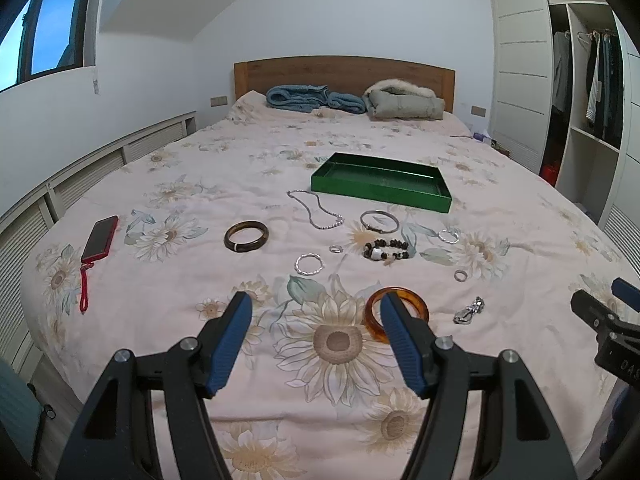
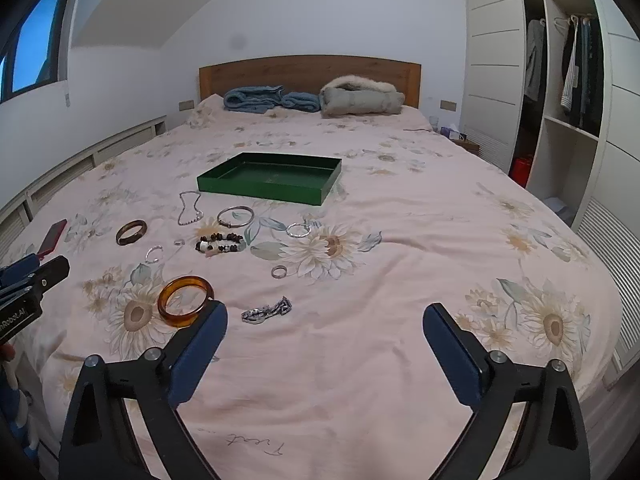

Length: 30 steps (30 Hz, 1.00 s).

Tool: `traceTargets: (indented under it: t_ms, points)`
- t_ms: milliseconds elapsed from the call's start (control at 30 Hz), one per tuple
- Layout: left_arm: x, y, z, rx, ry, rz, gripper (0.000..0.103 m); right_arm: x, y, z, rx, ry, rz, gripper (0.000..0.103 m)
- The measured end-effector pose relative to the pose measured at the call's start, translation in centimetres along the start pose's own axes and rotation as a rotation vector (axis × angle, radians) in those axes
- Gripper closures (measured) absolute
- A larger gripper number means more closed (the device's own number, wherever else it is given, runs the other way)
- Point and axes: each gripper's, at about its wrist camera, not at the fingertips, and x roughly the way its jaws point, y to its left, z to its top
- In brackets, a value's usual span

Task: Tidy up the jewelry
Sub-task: 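Move both tools toward the amber bangle and silver watch on the bed, then grasp the amber bangle with the left tool while the right tool grasps the silver watch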

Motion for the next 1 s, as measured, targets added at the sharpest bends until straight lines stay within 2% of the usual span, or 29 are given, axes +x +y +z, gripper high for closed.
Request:
traceTargets:
  t_ms: [167,233,700,1000]
  points:
    - [0.7,-0.4,-0.1,0.018,0.006,0.014,0.038,0.4,-0.2,0.0,0.003,0.008,0.006,0.011]
    - [1.0,-0.4,-0.2,0.018,0.015,0.010,0.038,0.6,-0.2,0.0,0.005,0.015,0.016,0.017]
    - [3.8,-0.4,-0.4,0.014,0.075,-0.011,0.039,3.2,0.2,0.0,0.005,0.066,0.061,0.033]
    - [6.9,-1.4,-0.7,0.023,0.146,-0.066,0.040,5.8,-0.1,-0.2,0.034,0.120,0.133,0.045]
